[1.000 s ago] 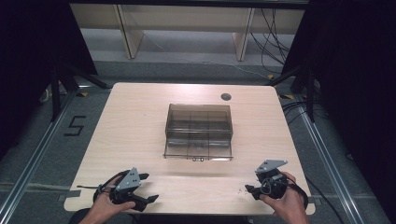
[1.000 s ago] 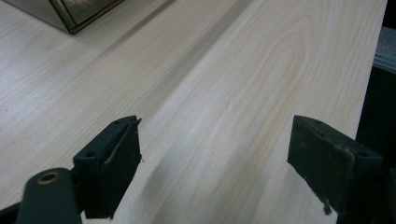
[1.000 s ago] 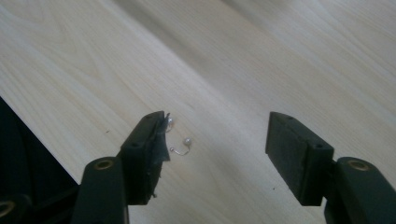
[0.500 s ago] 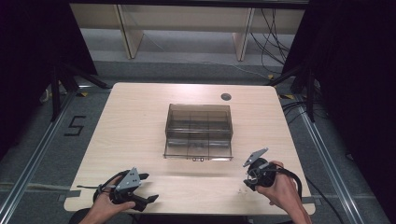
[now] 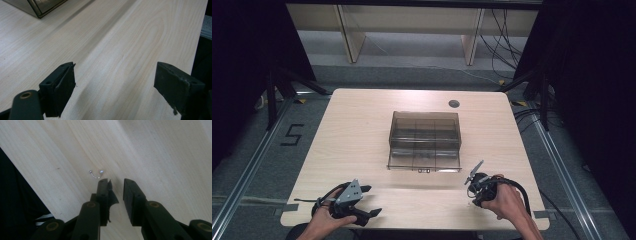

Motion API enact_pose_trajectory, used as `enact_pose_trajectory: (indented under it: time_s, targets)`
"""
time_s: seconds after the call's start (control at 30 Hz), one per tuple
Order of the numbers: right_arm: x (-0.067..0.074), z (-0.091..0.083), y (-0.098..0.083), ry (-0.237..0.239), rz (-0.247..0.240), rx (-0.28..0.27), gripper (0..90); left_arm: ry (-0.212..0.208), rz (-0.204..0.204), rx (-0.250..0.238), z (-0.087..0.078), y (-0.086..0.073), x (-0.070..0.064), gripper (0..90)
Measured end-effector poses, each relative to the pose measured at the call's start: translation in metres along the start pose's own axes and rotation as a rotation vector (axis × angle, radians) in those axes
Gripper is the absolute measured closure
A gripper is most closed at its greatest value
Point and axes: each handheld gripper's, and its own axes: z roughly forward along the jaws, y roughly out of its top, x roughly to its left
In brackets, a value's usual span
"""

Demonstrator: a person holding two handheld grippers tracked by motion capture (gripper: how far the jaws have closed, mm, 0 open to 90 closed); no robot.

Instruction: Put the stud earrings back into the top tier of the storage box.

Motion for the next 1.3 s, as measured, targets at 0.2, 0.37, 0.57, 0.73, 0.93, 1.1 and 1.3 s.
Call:
enact_pose_trajectory:
  time_s: [0.2,0.37,0.57,0.73,0.93,1.1,1.3]
  targets:
    - [0.0,0.005,0.006,0.038,-0.012,0.051,78.2,-0.002,-0.001,0.0,0.0,0.0,0.0,16.6]
    - [0.0,0.013,0.012,0.044,-0.043,0.098,81.0,-0.003,0.015,-0.001,0.0,0.0,0.001,16.6]
    - [-0.003,0.015,0.02,0.055,-0.099,0.168,85.6,-0.005,-0.002,-0.001,0.0,0.0,0.0,16.6]
    - [-0.002,0.013,0.023,0.053,-0.082,0.185,85.7,-0.007,-0.001,-0.003,0.0,0.0,0.0,16.6]
    - [-0.005,-0.007,0.023,0.045,-0.069,0.149,86.8,-0.008,0.024,-0.002,0.0,0.001,0.001,16.6]
    - [-0.007,-0.018,0.025,0.042,-0.083,0.124,86.8,-0.01,-0.003,-0.001,0.0,0.0,0.001,16.6]
    - [-0.009,-0.044,0.032,0.007,-0.088,0.082,86.8,-0.016,0.015,-0.011,0.0,0.001,0.001,16.7]
